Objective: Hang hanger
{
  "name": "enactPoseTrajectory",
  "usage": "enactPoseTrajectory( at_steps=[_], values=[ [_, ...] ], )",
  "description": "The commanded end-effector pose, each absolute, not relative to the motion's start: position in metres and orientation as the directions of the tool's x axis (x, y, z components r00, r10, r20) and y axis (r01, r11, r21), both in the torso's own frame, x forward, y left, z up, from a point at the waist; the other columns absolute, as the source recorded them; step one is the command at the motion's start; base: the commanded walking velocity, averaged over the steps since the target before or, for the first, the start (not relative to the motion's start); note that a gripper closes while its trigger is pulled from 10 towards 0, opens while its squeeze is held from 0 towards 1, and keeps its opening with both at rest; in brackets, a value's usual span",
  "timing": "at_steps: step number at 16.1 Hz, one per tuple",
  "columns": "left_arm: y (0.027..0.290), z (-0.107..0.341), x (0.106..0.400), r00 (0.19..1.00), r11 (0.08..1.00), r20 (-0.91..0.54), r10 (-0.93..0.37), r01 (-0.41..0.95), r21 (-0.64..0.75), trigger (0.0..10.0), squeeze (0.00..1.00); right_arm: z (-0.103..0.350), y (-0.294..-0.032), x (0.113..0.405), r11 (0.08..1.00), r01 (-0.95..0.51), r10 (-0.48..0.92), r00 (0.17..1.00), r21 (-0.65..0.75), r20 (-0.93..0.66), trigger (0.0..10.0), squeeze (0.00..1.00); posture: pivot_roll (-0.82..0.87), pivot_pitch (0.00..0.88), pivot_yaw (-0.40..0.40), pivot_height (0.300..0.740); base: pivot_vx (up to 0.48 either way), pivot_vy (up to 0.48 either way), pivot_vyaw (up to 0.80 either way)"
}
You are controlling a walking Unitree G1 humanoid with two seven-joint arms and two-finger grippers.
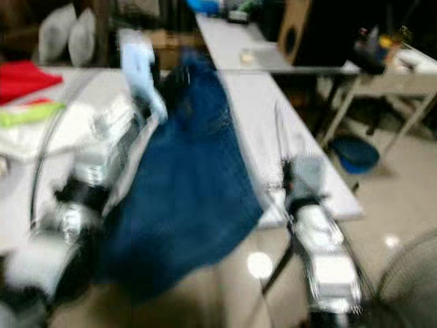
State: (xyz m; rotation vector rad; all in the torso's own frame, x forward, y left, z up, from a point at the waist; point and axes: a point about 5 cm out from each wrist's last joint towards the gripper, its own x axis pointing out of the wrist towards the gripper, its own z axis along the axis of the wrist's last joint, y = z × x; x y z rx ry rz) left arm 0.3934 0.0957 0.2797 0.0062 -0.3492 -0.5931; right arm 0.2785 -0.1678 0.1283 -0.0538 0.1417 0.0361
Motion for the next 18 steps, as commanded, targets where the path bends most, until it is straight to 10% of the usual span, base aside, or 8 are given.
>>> enactPoseTrajectory(
  at_steps=[1,4,12,17,18],
  values=[
    [0.096,0.345,0.399,0.725,0.857,0.489,-0.485,0.506,0.098,10.0,0.00,0.133,-0.182,0.279,0.998,-0.001,-0.008,0.992,-0.069,-0.124,10.0,0.00,-0.22,0.000,-0.032,0.740,0.428,0.000,0.00],
    [0.106,0.376,0.400,0.707,0.883,0.560,-0.432,0.459,0.103,10.0,0.00,0.131,-0.184,0.278,0.998,0.010,-0.019,0.992,-0.070,-0.126,10.0,0.00,-0.22,0.000,-0.025,0.740,0.411,0.000,0.00],
    [0.110,0.157,0.361,0.762,0.747,-0.012,-0.648,0.638,0.188,10.0,0.00,0.123,-0.182,0.275,0.998,0.003,-0.013,0.989,-0.068,-0.144,10.0,0.00,-0.20,0.000,-0.047,0.740,0.000,0.000,0.00],
    [0.128,0.112,0.323,0.573,0.522,-0.276,-0.772,0.819,0.240,10.0,0.00,0.121,-0.179,0.278,0.996,-0.031,0.019,0.989,-0.078,-0.150,10.0,0.00,-0.18,0.000,-0.070,0.740,0.000,0.000,0.00],
    [0.138,0.113,0.323,0.617,0.564,-0.273,-0.738,0.786,0.253,10.0,1.00,0.121,-0.177,0.277,0.996,-0.040,0.028,0.989,-0.081,-0.147,10.0,0.00,-0.19,0.000,-0.069,0.740,0.000,0.000,0.00]
  ],
)
